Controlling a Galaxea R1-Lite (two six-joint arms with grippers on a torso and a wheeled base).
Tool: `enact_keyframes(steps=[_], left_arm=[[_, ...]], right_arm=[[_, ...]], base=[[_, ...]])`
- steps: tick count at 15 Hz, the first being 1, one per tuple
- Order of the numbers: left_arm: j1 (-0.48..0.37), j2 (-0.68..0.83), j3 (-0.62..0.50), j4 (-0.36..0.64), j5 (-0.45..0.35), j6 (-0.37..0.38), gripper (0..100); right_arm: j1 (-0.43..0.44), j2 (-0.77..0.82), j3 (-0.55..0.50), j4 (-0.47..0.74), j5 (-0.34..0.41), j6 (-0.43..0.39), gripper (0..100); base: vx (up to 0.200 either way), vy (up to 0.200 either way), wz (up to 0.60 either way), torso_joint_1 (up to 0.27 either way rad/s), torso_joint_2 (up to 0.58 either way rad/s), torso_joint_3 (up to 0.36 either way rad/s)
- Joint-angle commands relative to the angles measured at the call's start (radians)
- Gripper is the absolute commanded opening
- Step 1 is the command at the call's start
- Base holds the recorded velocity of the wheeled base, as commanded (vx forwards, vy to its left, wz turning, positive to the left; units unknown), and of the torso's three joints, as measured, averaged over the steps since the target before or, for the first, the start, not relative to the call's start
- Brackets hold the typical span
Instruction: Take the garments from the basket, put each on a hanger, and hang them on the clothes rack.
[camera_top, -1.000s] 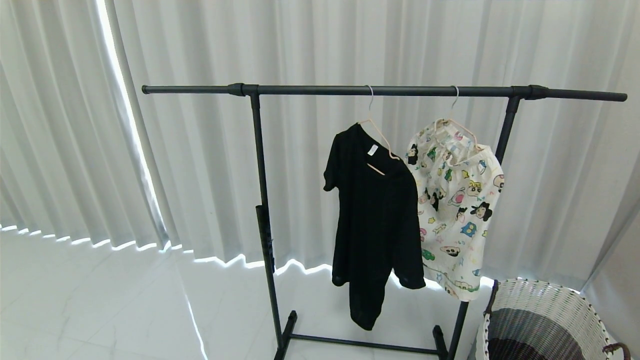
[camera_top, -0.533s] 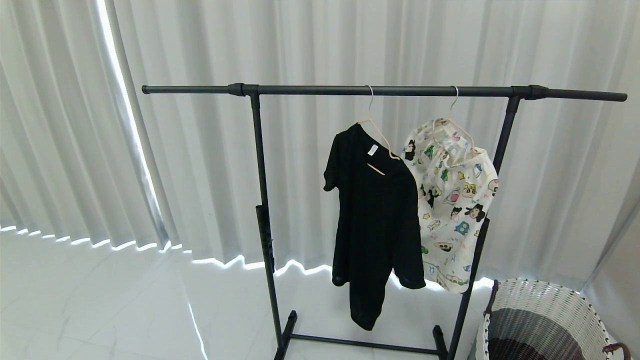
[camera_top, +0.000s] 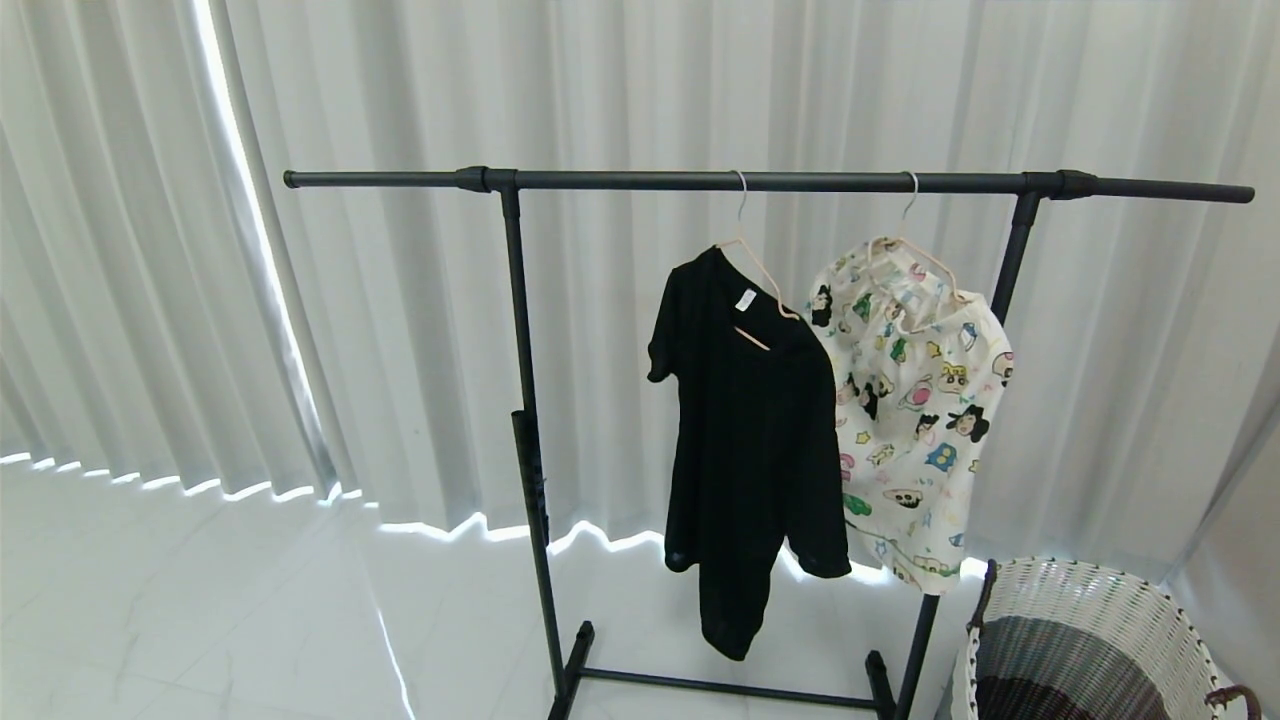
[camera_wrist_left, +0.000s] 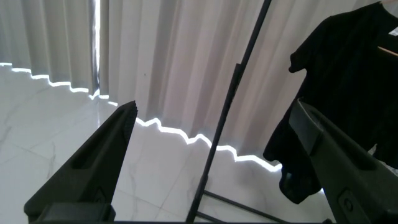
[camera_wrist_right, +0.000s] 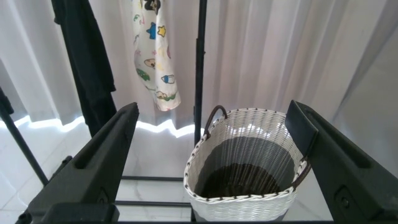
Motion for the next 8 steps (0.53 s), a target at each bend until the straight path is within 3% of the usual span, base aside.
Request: enact_keyframes(steps=[1,8], left_arm=[[0.0,-0.002,0.0,-0.001,0.0,-0.001,100],[-0.002,-0.002,0.0,-0.001,0.002,-0.001,100]], right_arm=[[0.0,-0.001,0.0,0.0,0.0,-0.002,100],[0.0,-0.001,0.0,0.0,0.0,-0.002,100]], base=[[0.0,0.0,0.0,0.0,0.0,0.0],[0.0,0.0,0.0,0.0,0.0,0.0]])
